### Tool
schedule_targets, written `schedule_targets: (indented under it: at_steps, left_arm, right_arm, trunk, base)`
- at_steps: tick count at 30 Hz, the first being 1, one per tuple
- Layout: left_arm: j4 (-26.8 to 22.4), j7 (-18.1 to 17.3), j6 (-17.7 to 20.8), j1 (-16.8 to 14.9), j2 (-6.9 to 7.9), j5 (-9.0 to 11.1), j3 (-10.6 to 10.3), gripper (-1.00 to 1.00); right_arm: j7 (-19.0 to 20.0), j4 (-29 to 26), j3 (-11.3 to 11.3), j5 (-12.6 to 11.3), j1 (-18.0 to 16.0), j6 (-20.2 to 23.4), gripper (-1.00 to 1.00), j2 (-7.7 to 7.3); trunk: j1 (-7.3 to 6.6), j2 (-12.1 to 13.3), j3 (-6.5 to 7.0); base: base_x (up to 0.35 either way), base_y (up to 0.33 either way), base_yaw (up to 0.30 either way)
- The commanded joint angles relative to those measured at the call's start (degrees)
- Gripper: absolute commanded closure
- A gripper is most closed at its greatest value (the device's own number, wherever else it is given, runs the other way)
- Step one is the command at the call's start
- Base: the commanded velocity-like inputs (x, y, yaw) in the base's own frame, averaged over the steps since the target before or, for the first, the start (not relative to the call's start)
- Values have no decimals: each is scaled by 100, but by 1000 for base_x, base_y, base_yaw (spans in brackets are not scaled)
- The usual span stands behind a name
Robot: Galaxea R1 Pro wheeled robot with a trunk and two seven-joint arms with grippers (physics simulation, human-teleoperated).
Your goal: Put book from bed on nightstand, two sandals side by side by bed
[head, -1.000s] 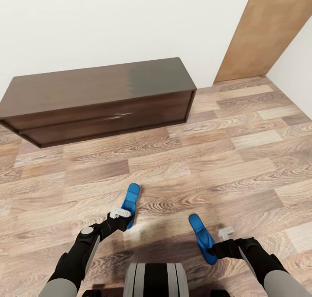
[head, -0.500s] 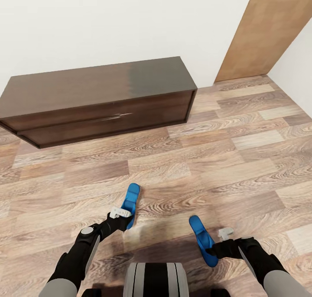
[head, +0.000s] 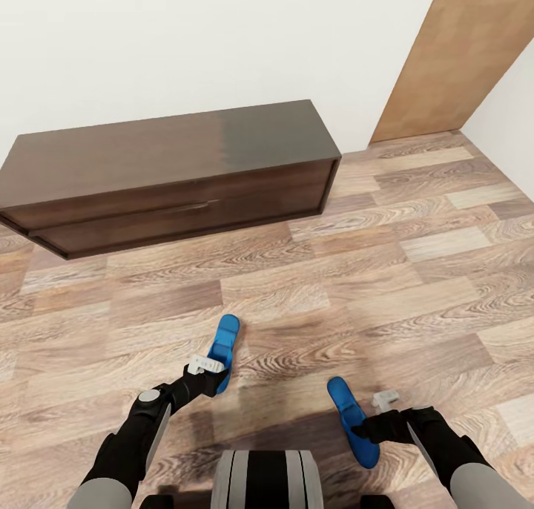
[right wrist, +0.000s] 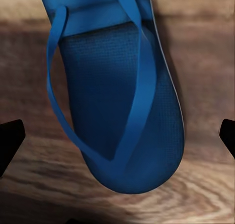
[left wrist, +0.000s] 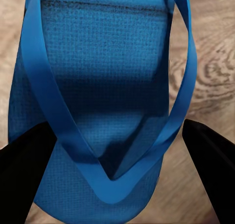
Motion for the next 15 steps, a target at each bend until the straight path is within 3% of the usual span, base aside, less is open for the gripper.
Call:
schedule_targets:
  at_steps: [1, 11, 15]
  left_arm:
    - [-10, -49, 39, -2, -9, -23, 31, 100]
    - [-10, -49, 38, -2, -10, -23, 31, 100]
    - [-10, -49, 41, -2, -10, -23, 31, 100]
  right_arm:
    - [51, -10, -41, 60, -1, 23, -100, 5]
    - [51, -8, -40, 60, -1, 23, -100, 5]
    - [51, -13, -39, 60, -1, 23, -100, 5]
  trunk:
    - [0, -1, -4]
    - [0, -1, -4]
    - [10, -7, -92]
  base:
    - [50, 28, 0]
    - [10, 5, 0]
    - [0, 0, 0]
